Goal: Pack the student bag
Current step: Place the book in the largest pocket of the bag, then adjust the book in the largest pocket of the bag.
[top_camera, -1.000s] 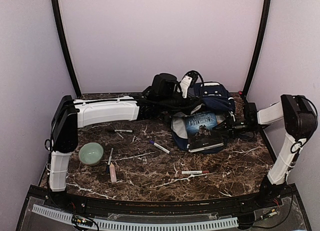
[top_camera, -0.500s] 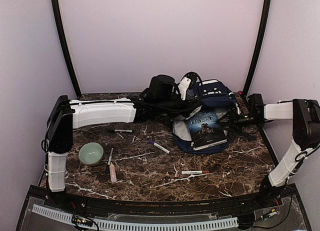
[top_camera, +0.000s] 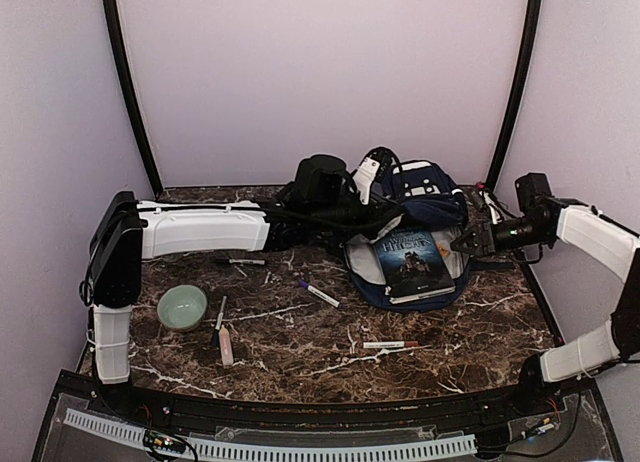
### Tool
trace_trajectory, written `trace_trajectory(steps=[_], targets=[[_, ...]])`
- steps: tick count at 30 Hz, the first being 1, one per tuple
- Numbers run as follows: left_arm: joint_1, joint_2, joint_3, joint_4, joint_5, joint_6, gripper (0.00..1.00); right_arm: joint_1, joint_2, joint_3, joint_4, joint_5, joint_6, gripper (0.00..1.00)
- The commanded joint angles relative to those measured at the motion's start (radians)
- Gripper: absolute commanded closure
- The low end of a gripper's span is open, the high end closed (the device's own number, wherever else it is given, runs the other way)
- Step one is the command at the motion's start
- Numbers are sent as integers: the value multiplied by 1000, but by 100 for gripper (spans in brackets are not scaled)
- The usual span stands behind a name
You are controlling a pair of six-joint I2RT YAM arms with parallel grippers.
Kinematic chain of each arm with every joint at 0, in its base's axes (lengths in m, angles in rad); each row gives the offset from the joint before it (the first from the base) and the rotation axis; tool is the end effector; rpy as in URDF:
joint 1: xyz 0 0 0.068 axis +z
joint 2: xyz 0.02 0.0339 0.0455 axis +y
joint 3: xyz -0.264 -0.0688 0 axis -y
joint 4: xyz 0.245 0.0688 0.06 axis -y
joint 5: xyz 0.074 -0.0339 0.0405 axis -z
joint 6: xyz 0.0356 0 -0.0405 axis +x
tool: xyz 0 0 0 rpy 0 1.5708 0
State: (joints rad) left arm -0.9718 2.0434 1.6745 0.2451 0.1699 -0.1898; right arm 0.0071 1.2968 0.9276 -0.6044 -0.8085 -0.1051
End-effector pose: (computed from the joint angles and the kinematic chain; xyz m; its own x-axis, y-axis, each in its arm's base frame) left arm 0.2761 -0.4152 0.3027 -0.2398 0.0215 -0.9706 0.8792 0.4289 -0.2077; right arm 0.2540 0.0276 0.2537 -0.7792 -0.0780 -0.6220 -0.4961 0.6833 0.5358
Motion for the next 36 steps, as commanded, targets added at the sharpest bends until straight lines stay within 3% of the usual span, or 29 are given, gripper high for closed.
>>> trace_trajectory(steps=[1,4,7,9,12,20,27,36], targets=[[-8,-100,-23,151,29,-31,100,17,-70,51,-175,43,-287,75],[-8,-93,-33,165,31,-44,100,44,-180,21,-209,35,-533,74],[-7,-92,-37,171,35,-52,100,113,-264,-36,-199,119,-690,71],[-8,-92,-37,166,36,-50,100,177,-299,-74,-153,217,-697,70],[-8,-94,-35,164,36,-53,100,259,-315,-94,-106,322,-731,59],[-8,-94,-21,152,38,-66,100,497,-237,-165,60,627,-789,47],[-8,-97,-23,143,36,-68,100,595,-36,-128,188,773,-685,50],[-7,-95,-25,150,46,-70,100,633,66,-118,271,843,-651,47]])
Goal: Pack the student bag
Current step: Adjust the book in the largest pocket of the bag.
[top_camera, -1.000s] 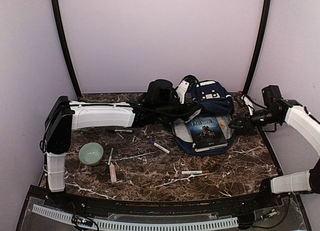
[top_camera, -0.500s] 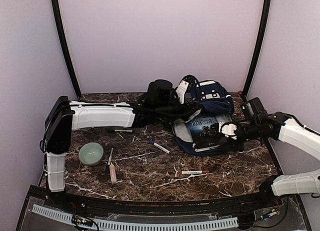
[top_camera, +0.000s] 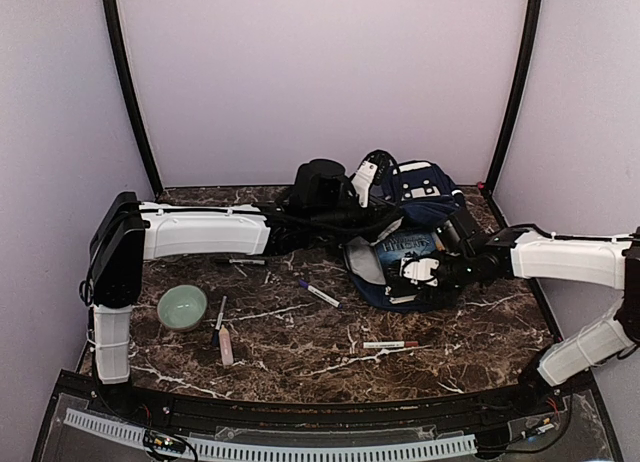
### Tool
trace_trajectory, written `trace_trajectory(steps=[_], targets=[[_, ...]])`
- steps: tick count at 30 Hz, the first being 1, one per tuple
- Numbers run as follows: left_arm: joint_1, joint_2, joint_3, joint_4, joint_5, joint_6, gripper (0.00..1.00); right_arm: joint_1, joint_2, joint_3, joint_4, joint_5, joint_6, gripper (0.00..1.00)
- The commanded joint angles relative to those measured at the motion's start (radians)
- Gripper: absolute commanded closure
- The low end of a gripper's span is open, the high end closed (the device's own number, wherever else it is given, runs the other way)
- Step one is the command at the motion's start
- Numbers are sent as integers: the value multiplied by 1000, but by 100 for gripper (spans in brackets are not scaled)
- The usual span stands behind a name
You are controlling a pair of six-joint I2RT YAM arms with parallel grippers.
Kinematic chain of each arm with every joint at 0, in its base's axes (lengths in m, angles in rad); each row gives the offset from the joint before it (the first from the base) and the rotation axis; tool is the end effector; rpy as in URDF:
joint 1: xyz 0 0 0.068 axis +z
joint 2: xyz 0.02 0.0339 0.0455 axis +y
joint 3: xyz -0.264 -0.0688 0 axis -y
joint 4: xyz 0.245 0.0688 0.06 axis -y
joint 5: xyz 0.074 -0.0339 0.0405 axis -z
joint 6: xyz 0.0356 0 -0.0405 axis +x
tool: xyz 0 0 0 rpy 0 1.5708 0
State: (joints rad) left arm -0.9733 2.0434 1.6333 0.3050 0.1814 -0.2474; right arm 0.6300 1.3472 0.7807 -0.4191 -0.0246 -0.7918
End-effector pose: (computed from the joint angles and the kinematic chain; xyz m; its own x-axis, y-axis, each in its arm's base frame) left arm 0.2744 -0.4147 0.2945 -0.2811 -0.0151 -0.9596 0.8718 0.4139 -0.2619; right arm 0.2103 0.1544 0.1987 -0.0463 -0.9142 -0.4027 -0.9008 0.2124 -0.3787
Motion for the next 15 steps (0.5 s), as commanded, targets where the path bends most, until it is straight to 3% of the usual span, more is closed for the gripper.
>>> trace_trajectory(steps=[1,15], targets=[[-7,-95,16,91,36,-13,100,10,24,29,104,79,39,48],[-7,-93,17,79,71,-30,100,9,175,29,423,366,78,61]])
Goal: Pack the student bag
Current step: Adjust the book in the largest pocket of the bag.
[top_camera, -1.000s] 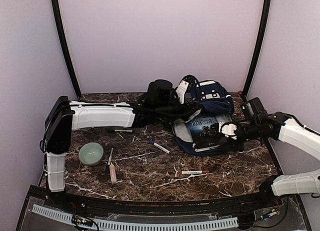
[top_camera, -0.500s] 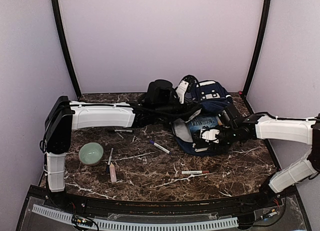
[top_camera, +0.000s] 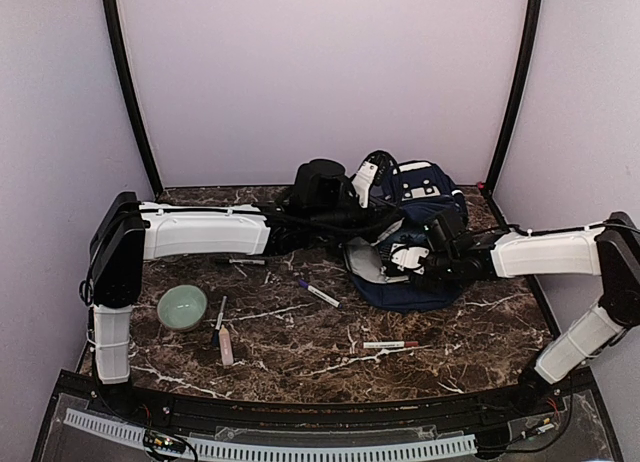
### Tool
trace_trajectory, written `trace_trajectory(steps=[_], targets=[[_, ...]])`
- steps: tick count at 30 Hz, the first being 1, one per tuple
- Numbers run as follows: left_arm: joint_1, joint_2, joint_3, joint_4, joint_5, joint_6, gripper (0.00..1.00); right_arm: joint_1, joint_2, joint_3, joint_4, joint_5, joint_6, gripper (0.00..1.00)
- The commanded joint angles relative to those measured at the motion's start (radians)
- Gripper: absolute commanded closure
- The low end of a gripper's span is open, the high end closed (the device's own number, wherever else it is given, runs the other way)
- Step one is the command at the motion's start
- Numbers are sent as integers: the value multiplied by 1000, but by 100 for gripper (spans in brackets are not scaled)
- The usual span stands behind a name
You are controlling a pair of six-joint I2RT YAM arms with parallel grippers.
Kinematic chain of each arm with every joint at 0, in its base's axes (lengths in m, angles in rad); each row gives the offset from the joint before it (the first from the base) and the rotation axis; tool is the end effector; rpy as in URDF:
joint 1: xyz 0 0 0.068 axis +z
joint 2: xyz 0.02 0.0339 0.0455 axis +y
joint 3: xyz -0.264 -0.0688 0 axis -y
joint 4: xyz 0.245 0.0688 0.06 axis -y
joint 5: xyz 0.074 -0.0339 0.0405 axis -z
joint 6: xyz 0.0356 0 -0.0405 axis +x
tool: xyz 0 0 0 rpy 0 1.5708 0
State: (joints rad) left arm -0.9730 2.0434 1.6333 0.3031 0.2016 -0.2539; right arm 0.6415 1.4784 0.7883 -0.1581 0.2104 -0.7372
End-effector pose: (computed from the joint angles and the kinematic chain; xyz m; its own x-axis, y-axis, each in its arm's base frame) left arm 0.2739 -0.4149 0.2943 -0.2897 -0.0117 -0.9570 0.8772 0.3966 -0.2704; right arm 0.2406 0.1704 0.1851 -0.1259 -0.9146 -0.3843 -0.7553 0.3396 -0.5605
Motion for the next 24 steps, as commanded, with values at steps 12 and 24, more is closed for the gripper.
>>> trace_trajectory(steps=[12,24], targets=[[-7,-93,5,82,71,-35,100,-3,136,22,238,208,26,62],[-7,-90,7,79,78,-24,100,-2,-47,-31,98,80,-19,34]])
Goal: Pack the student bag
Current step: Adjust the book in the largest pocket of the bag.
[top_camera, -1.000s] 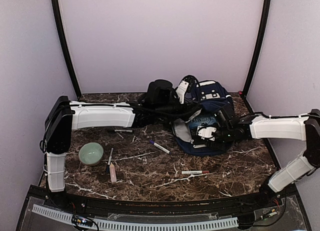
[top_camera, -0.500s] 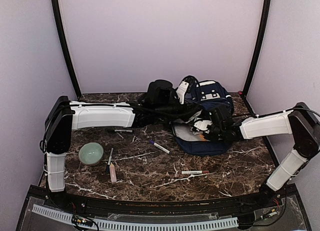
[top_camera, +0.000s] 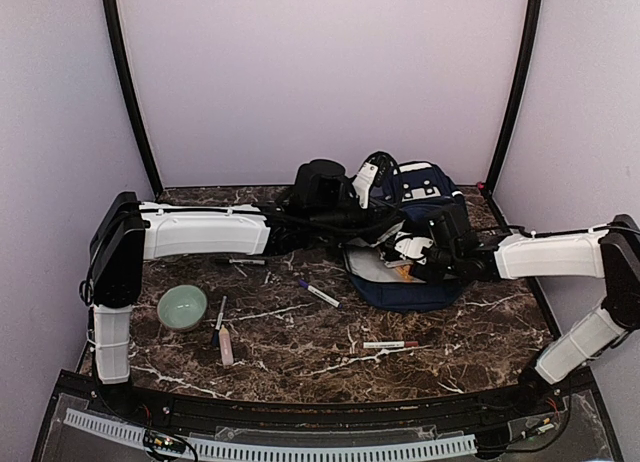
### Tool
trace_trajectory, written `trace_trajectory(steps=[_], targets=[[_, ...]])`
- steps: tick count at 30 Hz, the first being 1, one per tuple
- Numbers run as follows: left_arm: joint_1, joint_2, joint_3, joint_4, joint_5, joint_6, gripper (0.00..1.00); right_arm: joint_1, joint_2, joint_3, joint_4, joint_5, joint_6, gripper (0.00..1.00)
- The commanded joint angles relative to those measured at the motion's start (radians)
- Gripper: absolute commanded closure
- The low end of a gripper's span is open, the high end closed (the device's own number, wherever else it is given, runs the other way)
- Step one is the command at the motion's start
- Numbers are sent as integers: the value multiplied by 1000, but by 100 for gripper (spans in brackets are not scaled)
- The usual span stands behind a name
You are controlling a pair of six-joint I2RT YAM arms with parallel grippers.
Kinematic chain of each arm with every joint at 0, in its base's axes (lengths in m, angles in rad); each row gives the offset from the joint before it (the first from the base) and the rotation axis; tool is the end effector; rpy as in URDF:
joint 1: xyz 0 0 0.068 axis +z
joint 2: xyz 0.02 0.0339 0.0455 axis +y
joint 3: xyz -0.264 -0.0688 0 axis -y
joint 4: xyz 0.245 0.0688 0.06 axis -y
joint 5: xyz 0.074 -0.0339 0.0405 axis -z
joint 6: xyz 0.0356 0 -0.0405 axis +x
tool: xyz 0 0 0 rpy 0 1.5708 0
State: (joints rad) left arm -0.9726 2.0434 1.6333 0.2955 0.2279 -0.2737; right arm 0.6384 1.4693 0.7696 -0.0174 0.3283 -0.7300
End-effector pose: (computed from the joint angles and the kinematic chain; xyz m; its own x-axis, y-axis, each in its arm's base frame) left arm 0.2731 -0.4150 0.2935 -0.3137 -0.0072 -0.9495 0.8793 0.3751 -0.2934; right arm 0.2482 0.1699 0.1935 -0.1473 -0.8953 -0.4203 -0.6269 0.4132 -0.6605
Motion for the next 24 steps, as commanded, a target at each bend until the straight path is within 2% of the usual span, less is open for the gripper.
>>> trace_trajectory(steps=[1,8,15,18,21,24], targets=[[-8,-89,8,85,53,-4,100,-1,-38,-11,-60,-46,-37,34],[-8,-90,12,75,57,-1,100,0,19,-11,-99,-78,-102,28],[-8,-89,7,70,60,1,100,0,142,32,9,32,-80,28],[-8,-89,6,68,61,1,100,-4,207,73,77,102,-50,31],[-8,-88,4,73,66,-7,100,-17,246,117,113,141,-17,40],[-7,-85,2,74,81,-20,100,-26,264,135,132,159,9,44]])
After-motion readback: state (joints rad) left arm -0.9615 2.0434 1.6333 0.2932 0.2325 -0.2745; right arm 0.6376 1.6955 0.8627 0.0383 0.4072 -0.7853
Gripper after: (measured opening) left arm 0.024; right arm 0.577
